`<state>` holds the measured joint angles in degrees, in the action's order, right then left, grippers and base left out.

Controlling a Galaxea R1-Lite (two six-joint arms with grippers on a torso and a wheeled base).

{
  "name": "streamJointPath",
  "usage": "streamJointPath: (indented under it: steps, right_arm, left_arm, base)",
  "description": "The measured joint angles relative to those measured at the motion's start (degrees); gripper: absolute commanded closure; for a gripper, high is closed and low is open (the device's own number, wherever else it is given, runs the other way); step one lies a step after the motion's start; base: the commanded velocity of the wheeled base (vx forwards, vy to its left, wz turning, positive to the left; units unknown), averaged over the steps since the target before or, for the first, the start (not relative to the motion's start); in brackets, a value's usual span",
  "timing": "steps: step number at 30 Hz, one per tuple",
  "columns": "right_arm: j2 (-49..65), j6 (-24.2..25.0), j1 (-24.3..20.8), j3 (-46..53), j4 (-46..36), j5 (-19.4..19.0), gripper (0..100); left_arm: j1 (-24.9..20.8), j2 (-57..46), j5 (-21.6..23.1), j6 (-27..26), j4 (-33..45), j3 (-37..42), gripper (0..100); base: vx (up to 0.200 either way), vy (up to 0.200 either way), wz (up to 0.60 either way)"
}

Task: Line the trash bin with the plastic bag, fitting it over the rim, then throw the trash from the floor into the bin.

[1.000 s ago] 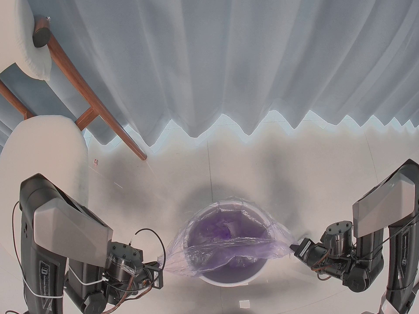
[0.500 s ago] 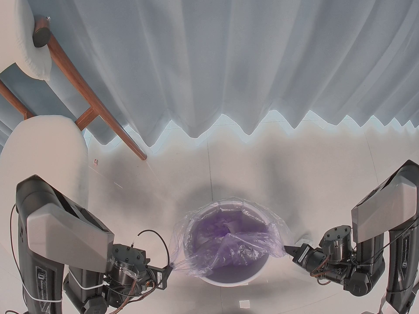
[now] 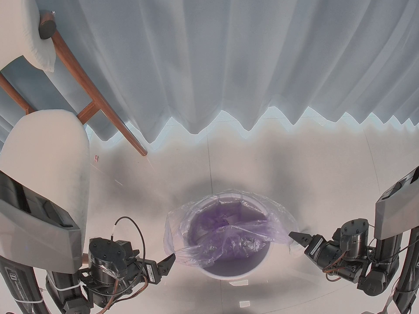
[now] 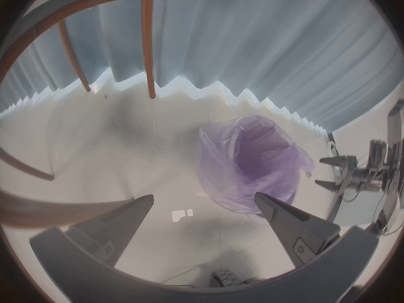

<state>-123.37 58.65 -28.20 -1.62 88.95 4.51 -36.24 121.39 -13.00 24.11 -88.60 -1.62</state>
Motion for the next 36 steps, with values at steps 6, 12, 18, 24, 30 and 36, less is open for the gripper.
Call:
streamJointPath:
  steps: [6,12,18,24,30,36]
  right_arm:
    - [2.6,0.0,0.0,0.5,0.0,3.0,0]
    - [6.5,-0.4,0.0,-0.3,0.0,2.0,0]
    - [9.4,0.0,-0.8,-5.0,-3.8,-0.5,0]
    - [10.6,2.4,-2.8,-13.6,-12.4,-3.3,0]
    - [11.3,6.6,-4.7,-25.6,-27.0,-5.2,0]
    - [10.7,11.7,-5.6,-38.1,-38.6,-6.8,0]
  left_arm:
    - [-3.0,-4.1,-4.2,5.3,0.1,0.5,0]
    - [-3.5,-8.6,-5.3,5.4,0.0,0.6,0]
    - [3.1,-14.0,-5.6,5.8,0.0,-1.8,0]
    - [9.1,-20.9,-3.1,7.7,0.0,-4.7,0]
    - [10.8,-26.4,-1.8,8.8,0.2,-2.3,0]
    - [11.5,-31.1,-4.4,10.7,0.3,0.1,0]
  base:
    - [-0.200,0.000,0.00]
    - [-0.133,0.000,0.00]
    - [0.000,0.000,0.00]
    - [0.000,0.000,0.00]
    - [0.000,0.000,0.00]
    - [0.000,0.000,0.00]
